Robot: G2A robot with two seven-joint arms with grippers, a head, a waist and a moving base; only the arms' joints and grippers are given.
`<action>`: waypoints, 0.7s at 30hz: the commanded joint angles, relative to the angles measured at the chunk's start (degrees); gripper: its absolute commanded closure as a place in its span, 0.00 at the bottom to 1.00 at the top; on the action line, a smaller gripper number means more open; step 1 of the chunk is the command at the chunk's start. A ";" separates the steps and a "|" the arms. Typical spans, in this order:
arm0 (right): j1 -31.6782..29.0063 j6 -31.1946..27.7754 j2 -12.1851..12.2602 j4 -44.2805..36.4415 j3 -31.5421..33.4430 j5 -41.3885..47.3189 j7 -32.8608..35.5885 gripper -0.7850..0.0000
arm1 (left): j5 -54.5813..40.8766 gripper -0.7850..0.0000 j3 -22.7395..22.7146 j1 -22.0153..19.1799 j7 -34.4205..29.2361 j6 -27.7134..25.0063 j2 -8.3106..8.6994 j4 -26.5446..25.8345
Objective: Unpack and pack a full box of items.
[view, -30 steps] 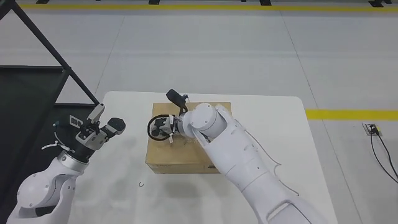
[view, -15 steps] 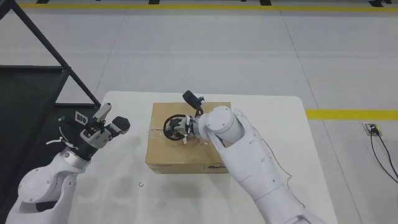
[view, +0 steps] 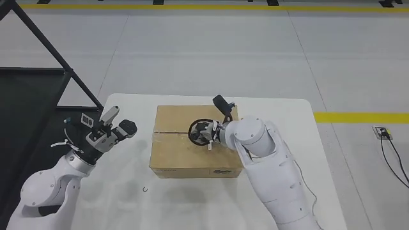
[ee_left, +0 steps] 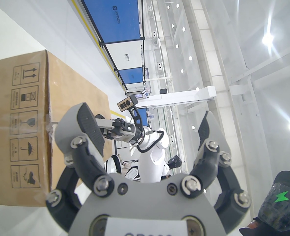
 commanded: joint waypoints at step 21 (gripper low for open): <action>-6.90 5.64 3.84 -10.59 5.37 -6.07 3.15 1.00 | 1.13 0.00 1.57 -1.73 0.09 0.98 -0.04 0.09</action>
